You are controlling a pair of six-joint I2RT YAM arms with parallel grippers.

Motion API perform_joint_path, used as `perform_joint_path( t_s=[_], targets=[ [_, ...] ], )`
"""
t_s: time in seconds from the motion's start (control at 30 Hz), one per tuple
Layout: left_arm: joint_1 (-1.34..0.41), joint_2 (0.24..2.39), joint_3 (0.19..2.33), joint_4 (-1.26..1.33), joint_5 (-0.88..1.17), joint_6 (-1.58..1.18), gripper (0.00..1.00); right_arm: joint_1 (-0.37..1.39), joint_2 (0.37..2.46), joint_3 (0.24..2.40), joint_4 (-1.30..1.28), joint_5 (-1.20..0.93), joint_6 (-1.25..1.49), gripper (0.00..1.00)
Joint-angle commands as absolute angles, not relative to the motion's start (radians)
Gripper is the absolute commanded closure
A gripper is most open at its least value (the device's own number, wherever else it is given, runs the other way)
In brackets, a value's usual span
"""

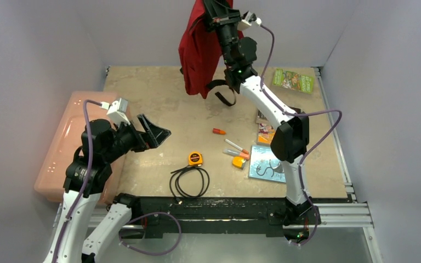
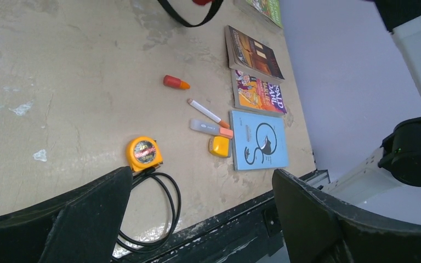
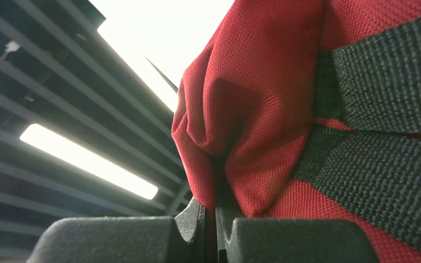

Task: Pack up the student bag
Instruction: Place the student bag at the center of the board.

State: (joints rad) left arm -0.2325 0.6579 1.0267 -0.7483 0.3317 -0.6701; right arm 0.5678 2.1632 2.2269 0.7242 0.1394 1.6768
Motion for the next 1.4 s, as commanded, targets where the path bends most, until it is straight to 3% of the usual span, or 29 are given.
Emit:
perform_joint_path(
  t_s=[0.0,0.23,0.43,0.77,0.9,1.37],
  targets=[
    [-0.238,0.64,1.025,-0.7,0.333,-0.693,0.01,0.572,2.132,1.97,0.915,0.186,1.668,1.0],
    [-0.238,0.667,1.032,-0.678,0.369,-0.703,0.0,0.579,2.127,1.741,0.948,0.178,1.515,1.0],
    [-0.238,0.777,1.169,-0.653,0.385,-0.68,0.0,0.606,2.056,1.642,0.897,0.132,1.399,1.0],
    [-0.183,1.284,1.866,-0.76,0.306,-0.613,0.0,0.629,1.982,1.541,0.836,0.05,1.272,1.0],
    [-0.185,1.474,2.05,-0.753,0.306,-0.586,0.0,0.642,1.967,1.488,0.841,0.003,1.205,1.0],
    [-0.261,1.878,2.193,-0.588,0.186,-0.526,0.0,0.679,1.826,1.296,0.802,-0.016,1.0,1.0]
  ],
)
